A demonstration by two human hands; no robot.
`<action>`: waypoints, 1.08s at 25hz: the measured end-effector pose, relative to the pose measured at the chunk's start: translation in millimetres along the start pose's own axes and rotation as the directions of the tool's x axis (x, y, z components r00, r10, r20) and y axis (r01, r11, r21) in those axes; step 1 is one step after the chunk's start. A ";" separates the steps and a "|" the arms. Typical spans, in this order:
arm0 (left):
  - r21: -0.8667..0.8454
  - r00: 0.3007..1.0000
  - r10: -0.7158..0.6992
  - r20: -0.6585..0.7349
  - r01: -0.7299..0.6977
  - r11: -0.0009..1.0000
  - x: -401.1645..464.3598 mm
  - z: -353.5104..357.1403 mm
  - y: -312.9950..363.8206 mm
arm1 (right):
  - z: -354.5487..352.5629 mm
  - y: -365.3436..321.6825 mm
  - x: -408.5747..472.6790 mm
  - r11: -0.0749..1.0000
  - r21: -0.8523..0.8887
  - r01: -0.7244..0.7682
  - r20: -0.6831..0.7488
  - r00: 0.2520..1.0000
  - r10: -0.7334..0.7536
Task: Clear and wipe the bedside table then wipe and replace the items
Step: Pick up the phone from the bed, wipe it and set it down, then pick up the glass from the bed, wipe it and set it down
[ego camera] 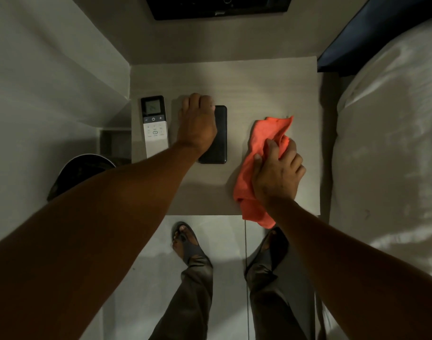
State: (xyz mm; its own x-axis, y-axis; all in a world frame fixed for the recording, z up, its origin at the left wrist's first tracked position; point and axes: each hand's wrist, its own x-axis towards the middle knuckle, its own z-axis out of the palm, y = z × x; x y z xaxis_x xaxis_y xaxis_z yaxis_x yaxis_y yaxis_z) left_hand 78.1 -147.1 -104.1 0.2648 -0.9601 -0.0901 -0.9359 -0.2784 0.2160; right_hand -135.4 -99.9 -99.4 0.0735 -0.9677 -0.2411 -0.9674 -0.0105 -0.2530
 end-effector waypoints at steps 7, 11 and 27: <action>-0.048 1.000 -0.024 -0.001 0.024 0.999 -17.6 -37.8 43.6 | -66.4 3.2 -2.7 0.929 0.368 -0.045 -0.037 0.997 0.062; -0.360 0.957 0.242 -0.158 -0.284 0.889 -73.7 -68.7 145.0 | -159.0 36.4 -33.9 0.777 0.627 0.054 -0.325 0.925 0.199; -0.694 0.393 0.897 0.204 -0.588 0.415 -232.4 -68.6 411.4 | -280.0 302.6 -246.7 0.882 0.183 -0.435 0.058 0.900 0.432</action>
State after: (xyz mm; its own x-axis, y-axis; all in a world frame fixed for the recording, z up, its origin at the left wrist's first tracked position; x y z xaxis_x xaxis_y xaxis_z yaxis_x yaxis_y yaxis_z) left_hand -352.5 -40.4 72.4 -0.7827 -0.6211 -0.0400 -0.3832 0.4302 0.8174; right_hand -514.2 65.2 145.9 -0.3379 -0.8609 -0.3804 -0.8406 0.4579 -0.2895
